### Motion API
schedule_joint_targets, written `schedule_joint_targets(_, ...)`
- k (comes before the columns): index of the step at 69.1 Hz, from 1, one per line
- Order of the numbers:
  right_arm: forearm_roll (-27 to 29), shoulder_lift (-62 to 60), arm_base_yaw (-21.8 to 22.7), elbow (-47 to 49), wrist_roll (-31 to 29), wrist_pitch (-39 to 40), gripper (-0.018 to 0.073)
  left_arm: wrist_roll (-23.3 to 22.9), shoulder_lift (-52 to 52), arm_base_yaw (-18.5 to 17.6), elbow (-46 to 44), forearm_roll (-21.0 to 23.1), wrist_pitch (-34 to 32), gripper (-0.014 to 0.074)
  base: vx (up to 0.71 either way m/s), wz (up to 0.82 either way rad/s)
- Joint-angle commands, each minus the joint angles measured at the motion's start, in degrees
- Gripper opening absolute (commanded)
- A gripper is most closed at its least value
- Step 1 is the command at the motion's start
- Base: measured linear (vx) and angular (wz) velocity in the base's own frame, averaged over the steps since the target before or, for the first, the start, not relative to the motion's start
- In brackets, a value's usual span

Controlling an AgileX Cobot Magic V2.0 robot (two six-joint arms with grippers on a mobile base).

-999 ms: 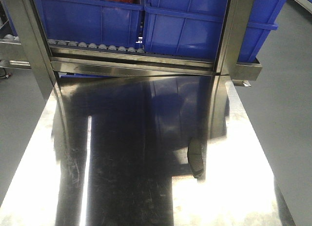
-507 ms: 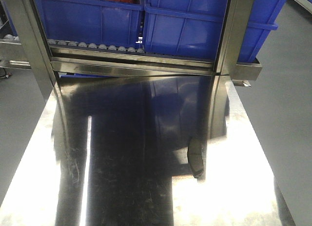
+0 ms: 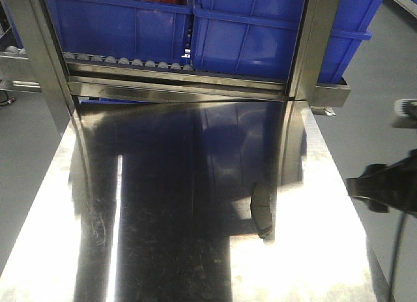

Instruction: Move and align brake pads A on conveyor

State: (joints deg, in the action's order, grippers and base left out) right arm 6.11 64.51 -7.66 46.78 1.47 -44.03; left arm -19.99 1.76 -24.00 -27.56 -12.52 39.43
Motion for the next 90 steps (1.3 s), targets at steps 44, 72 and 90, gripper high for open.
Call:
schedule_joint_targets(44, 0.0, 35.4, -13.3, 26.1, 8.6, -9.8, 0.0416, 0.0, 0.8, -0.2, -1.4, -0.5, -5.4, -0.0006, 0.0, 0.0)
schedule_joint_targets(72, -3.6, 42.5, -16.6, 32.7, 15.5, -13.6, 0.0416, 0.0, 0.8, -0.2, -1.4, -0.5, -5.4, -0.0006, 0.0, 0.0)
schedule_joint_targets(90, -3.5, 44.6, -16.6, 34.8, 15.6, -12.9, 0.0416, 0.0, 0.8, -0.2, -1.4, -0.5, -5.3, -0.0006, 0.0, 0.0)
